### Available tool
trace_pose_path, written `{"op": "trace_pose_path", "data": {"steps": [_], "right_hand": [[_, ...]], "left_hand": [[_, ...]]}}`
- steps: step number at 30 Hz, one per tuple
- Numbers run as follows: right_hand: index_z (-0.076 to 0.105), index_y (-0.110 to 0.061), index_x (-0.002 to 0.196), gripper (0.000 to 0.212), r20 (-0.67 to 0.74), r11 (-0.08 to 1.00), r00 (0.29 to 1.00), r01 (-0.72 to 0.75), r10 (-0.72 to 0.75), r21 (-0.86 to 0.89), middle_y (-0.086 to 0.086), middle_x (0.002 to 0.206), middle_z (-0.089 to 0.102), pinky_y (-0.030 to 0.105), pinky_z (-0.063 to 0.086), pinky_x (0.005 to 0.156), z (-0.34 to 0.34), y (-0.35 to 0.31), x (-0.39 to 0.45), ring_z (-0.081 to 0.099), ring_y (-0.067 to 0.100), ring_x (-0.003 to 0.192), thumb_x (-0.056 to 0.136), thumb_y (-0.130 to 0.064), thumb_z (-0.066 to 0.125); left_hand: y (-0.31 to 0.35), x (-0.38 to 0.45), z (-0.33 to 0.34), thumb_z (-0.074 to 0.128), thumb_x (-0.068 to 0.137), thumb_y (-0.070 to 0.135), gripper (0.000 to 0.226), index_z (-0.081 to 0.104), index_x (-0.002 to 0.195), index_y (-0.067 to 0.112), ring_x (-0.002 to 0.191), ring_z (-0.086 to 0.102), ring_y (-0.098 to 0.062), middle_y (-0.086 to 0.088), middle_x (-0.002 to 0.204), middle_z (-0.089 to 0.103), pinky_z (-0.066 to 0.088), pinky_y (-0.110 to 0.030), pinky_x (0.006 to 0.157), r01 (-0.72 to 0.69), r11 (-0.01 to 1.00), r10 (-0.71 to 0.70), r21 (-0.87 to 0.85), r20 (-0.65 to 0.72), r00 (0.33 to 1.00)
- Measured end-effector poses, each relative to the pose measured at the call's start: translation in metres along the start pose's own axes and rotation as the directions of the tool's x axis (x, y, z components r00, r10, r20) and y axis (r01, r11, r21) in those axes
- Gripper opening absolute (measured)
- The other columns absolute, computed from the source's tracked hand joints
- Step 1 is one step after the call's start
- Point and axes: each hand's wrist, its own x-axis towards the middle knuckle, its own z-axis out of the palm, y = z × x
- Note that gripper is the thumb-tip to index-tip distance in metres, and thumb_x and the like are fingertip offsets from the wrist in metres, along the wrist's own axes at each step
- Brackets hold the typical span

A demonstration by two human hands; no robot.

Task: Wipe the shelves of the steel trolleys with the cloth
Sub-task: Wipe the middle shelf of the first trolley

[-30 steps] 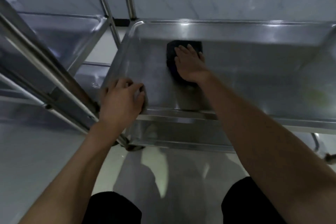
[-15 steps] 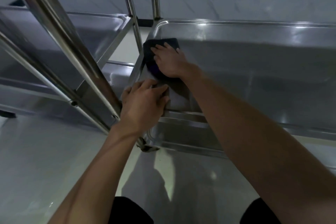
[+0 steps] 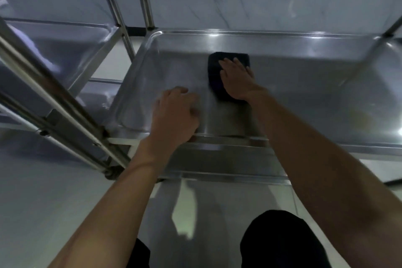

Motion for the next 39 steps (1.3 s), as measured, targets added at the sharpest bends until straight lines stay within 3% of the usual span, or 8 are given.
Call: {"op": "trace_pose_path", "data": {"steps": [6, 11, 17, 21, 24, 30, 35, 39], "right_hand": [[0.020, -0.031, 0.158, 0.050, -0.049, 0.991, 0.990, -0.131, 0.129, -0.036, -0.010, 0.166, 0.012, 0.041, 0.006, 0.121, -0.022, 0.089, -0.030, 0.004, 0.013, 0.153, 0.108, -0.038, 0.021], [0.015, -0.035, 0.158, 0.051, -0.008, 0.991, 0.992, -0.124, 0.124, -0.044, -0.012, 0.166, 0.008, 0.042, 0.002, 0.121, -0.024, 0.118, -0.068, 0.001, 0.013, 0.153, 0.107, -0.042, 0.019], [0.014, -0.029, 0.159, 0.052, 0.006, 0.994, 0.996, -0.091, 0.092, -0.062, -0.006, 0.167, 0.009, 0.049, 0.006, 0.121, -0.029, 0.112, -0.118, 0.001, 0.019, 0.154, 0.108, -0.036, 0.023], [0.017, -0.029, 0.158, 0.052, -0.045, 0.989, 0.993, -0.114, 0.111, -0.089, -0.005, 0.167, 0.013, 0.049, 0.009, 0.121, -0.024, 0.099, -0.147, 0.005, 0.020, 0.154, 0.107, -0.036, 0.023], [0.017, -0.030, 0.158, 0.052, -0.059, 0.990, 0.992, -0.117, 0.112, -0.077, -0.006, 0.166, 0.014, 0.048, 0.008, 0.121, -0.017, 0.090, -0.159, 0.005, 0.019, 0.154, 0.107, -0.037, 0.023], [0.014, -0.033, 0.158, 0.052, -0.043, 0.992, 0.994, -0.102, 0.099, -0.080, -0.010, 0.166, 0.011, 0.045, 0.007, 0.121, -0.014, 0.072, -0.175, 0.003, 0.014, 0.153, 0.107, -0.038, 0.023], [0.013, -0.033, 0.158, 0.052, -0.018, 0.994, 0.996, -0.092, 0.091, -0.057, -0.013, 0.166, 0.007, 0.041, 0.003, 0.122, -0.007, 0.051, -0.192, -0.003, 0.010, 0.153, 0.107, -0.038, 0.022], [0.018, -0.029, 0.158, 0.051, -0.007, 0.996, 0.998, -0.064, 0.064, -0.068, -0.010, 0.166, 0.011, 0.043, 0.008, 0.123, -0.015, 0.043, -0.196, 0.001, 0.012, 0.153, 0.108, -0.035, 0.023]], "left_hand": [[0.077, 0.000, 0.032, 0.049, 0.097, 0.035, 0.033, 0.066, 0.125, 0.028, 0.121, 0.051, -0.021, 0.005, 0.128, 0.059, 0.040, -0.040, 0.101, -0.187, 0.980, 0.193, -0.071, 0.091, 0.977], [0.096, -0.010, 0.054, 0.047, 0.096, 0.053, 0.037, 0.073, 0.105, 0.028, 0.109, 0.053, -0.022, 0.007, 0.111, 0.062, 0.045, -0.041, 0.095, -0.218, 0.974, 0.223, -0.059, 0.114, 0.968], [0.087, -0.018, 0.056, 0.032, 0.075, 0.093, 0.082, 0.066, 0.119, 0.033, 0.130, 0.044, -0.023, 0.006, 0.141, 0.049, 0.035, -0.049, 0.112, -0.262, 0.965, 0.258, -0.004, 0.204, 0.944], [0.082, -0.021, 0.060, 0.055, 0.074, 0.083, 0.078, 0.055, 0.132, 0.032, 0.140, 0.034, -0.028, 0.000, 0.151, 0.040, 0.025, -0.054, 0.118, -0.345, 0.937, 0.326, 0.058, 0.209, 0.922], [0.079, -0.022, 0.060, 0.061, 0.076, 0.078, 0.076, 0.056, 0.135, 0.030, 0.140, 0.033, -0.029, -0.001, 0.152, 0.039, 0.024, -0.053, 0.118, -0.354, 0.934, 0.340, 0.051, 0.184, 0.922], [0.066, -0.028, 0.058, 0.059, 0.076, 0.079, 0.075, 0.057, 0.135, 0.032, 0.140, 0.037, -0.029, 0.000, 0.152, 0.041, 0.026, -0.051, 0.116, -0.355, 0.934, 0.344, 0.046, 0.159, 0.925], [0.052, -0.030, 0.056, 0.044, 0.070, 0.087, 0.087, 0.055, 0.136, 0.032, 0.140, 0.039, -0.028, 0.002, 0.153, 0.041, 0.028, -0.051, 0.117, -0.355, 0.933, 0.340, 0.052, 0.192, 0.921], [0.046, -0.032, 0.056, 0.042, 0.067, 0.089, 0.091, 0.058, 0.134, 0.029, 0.137, 0.042, -0.027, 0.001, 0.150, 0.044, 0.031, -0.051, 0.116, -0.357, 0.933, 0.345, 0.050, 0.166, 0.924]]}}
